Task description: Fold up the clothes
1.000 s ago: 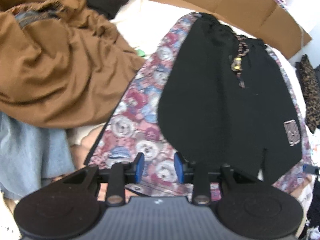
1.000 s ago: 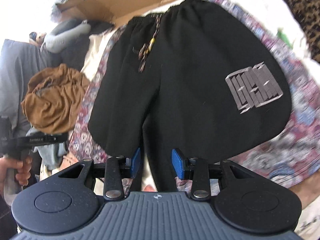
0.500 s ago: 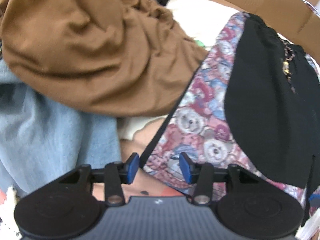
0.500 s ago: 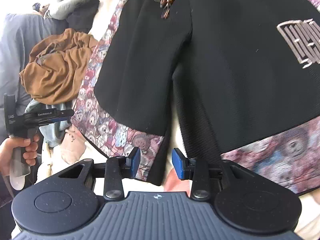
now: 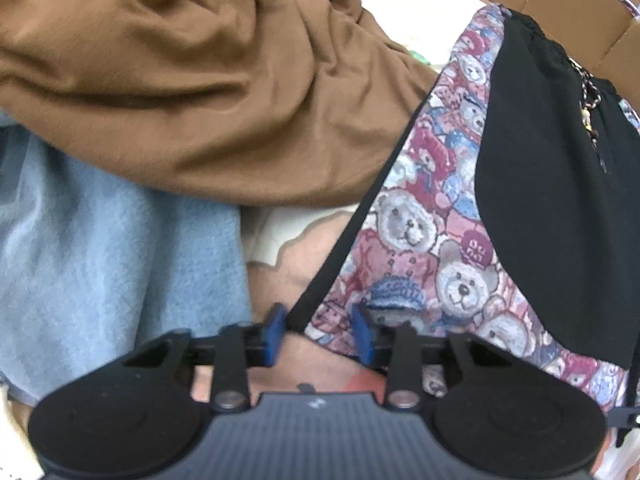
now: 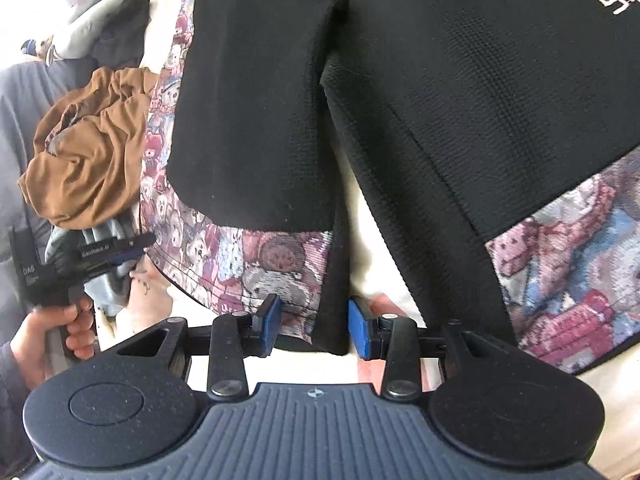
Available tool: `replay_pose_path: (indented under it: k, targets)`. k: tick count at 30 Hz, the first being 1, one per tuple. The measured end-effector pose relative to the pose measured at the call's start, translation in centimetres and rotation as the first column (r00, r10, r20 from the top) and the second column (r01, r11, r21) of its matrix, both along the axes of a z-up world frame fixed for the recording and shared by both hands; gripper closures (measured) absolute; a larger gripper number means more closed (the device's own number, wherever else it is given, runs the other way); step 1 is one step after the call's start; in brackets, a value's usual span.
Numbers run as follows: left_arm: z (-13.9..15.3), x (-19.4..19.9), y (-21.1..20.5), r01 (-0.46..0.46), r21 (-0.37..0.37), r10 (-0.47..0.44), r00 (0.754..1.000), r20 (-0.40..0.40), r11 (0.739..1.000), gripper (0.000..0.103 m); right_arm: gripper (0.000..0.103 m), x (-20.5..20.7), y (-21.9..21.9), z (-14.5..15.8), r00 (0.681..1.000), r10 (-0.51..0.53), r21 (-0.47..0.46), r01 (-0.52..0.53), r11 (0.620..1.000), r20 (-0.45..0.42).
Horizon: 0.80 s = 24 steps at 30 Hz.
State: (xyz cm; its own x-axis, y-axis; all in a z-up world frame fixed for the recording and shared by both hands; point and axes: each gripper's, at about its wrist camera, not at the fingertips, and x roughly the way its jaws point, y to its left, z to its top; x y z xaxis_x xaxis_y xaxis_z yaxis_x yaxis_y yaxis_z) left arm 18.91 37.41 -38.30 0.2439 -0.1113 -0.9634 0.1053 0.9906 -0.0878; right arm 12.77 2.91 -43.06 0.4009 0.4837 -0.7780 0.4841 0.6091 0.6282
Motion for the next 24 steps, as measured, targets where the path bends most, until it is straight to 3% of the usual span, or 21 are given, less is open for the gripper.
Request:
replay_pose_path:
  k: [1, 9, 19, 24]
  targets:
    - [0.2, 0.1, 0.2, -0.009, -0.009, 0.009, 1.000, -0.014, 1.000, 0.094, 0.101, 0.1, 0.0, 0.0, 1.000, 0.002, 0.000, -0.002, 1.000, -0.005]
    - [3.1, -0.2, 0.7, 0.001, -0.010, -0.001, 1.000, 0.018, 1.000, 0.096, 0.101, -0.5, -0.6, 0.8, 1.000, 0.015, 0.026, -0.015, 1.000, -0.015]
    - [1.4, 0.3, -0.7, 0.041, 0.072, -0.040, 0.999, -0.013, 0.997, 0.097, 0.101, -0.8, 0.2, -0.4, 0.997, 0.040, 0.010, -0.040, 0.999, -0.064]
    - [1.4, 1.3, -0.3, 0.056, 0.098, -0.055, 0.998, -0.014, 0.994, 0.097, 0.101, 0.0, 0.2, -0.2, 0.997, 0.065, 0.066, -0.063, 0.996, -0.033]
